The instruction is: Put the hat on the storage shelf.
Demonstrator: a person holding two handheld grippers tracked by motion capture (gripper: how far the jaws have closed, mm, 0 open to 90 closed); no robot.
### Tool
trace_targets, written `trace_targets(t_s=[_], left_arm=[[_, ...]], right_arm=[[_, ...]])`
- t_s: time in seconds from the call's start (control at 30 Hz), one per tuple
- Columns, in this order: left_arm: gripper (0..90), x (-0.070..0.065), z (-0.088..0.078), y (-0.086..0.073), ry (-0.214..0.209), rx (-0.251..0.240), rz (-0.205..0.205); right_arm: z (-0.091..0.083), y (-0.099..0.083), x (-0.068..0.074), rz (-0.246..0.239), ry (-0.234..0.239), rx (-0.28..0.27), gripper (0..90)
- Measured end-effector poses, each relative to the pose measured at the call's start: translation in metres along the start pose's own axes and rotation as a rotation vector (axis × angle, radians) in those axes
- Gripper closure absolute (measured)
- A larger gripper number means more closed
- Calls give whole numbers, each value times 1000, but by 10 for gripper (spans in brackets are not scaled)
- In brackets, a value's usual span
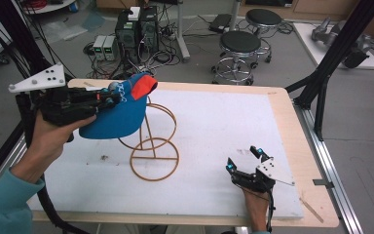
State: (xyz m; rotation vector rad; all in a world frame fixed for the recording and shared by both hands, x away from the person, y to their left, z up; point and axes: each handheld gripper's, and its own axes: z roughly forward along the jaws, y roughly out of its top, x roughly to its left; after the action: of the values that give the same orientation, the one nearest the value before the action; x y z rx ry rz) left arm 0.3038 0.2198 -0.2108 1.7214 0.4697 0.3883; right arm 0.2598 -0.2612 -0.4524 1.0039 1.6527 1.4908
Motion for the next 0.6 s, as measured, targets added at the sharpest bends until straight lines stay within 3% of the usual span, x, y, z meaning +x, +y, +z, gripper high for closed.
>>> trace_targets(t_s=[0.23,0.6], left_arm=[[832,10,17,-2,20,2,-38],[832,1,39,-6,-20,18,-41]], right_arm=[[0,0,0,1,1,0,74],[0,0,0,7,2,1,74]])
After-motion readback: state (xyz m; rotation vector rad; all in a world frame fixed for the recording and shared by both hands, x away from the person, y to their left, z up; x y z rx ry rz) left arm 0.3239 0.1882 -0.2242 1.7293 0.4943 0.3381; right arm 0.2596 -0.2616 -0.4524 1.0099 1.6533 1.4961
